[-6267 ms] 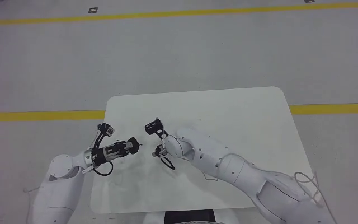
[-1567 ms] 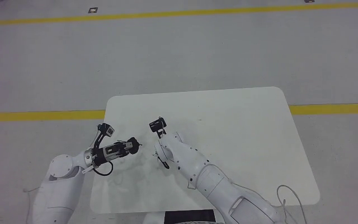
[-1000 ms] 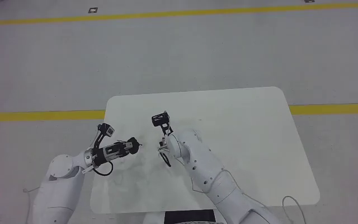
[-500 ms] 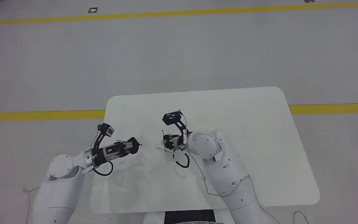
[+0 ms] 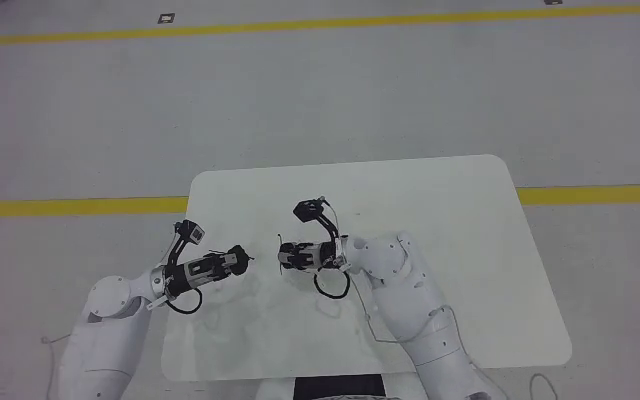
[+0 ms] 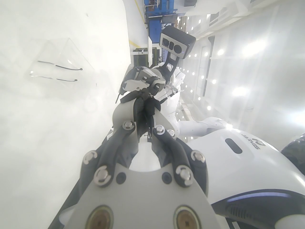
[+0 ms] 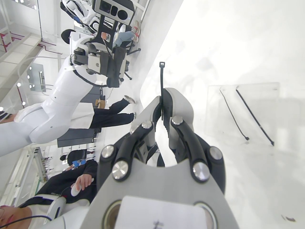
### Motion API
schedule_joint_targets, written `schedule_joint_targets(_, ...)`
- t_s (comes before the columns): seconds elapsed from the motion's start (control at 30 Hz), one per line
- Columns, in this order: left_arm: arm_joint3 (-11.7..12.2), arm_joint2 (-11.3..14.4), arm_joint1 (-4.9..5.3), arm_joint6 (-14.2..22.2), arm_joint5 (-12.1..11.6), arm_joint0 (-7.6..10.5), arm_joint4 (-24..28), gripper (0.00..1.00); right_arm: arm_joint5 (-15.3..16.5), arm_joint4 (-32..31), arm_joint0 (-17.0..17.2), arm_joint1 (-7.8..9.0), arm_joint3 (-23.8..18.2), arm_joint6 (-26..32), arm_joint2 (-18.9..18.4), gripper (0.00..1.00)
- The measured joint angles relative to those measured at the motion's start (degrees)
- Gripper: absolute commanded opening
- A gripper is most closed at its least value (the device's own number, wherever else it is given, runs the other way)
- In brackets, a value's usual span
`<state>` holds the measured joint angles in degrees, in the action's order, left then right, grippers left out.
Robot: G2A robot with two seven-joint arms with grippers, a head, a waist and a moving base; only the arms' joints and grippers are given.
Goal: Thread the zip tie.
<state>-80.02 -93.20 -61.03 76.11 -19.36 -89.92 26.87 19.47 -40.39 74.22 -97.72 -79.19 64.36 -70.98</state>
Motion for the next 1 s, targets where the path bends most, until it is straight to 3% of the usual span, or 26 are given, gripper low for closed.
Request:
schedule_joint_targets(0.17, 0.0, 0.2, -0.02, -0.4, 0.2, 0.00, 0.0, 0.00, 0.0, 0.0, 0.0, 0.01, 0.0, 0.0, 0.0, 0.00)
schedule_joint_targets(0.27, 0.3, 0.8, 0.02, -1.3, 1.9, 0.19, 1.6, 0.00, 0.0, 1.0, 0.7, 0.42, -0.6, -2.4, -0.1, 0.00)
schedule_joint_targets(0.43, 3.4, 0.8, 0.34, 3.2, 5.6, 1.27, 8.7, 0.00, 0.0, 10.3, 1.4, 2.29, -3.2, -2.7, -0.4, 0.00)
schedule_joint_targets(0.53, 4.6, 1.9, 0.65, 3.6, 7.7, 1.77, 12.4, 0.00, 0.0, 15.4, 1.5, 3.66, -4.1, -3.2, -0.3, 0.00)
schedule_joint_targets(0.8, 5.6, 6.5, 2.72, 3.5, 12.2, 2.76, 20.6, 0.00, 0.0, 25.6, 0.1, 6.93, -6.5, -4.7, 3.7, 0.00)
schedule_joint_targets(1.0, 6.5, 8.4, 4.13, 3.5, 11.8, 3.77, 23.0, 0.00, 0.0, 28.2, -1.6, 8.87, -7.1, -7.8, 7.7, 0.00)
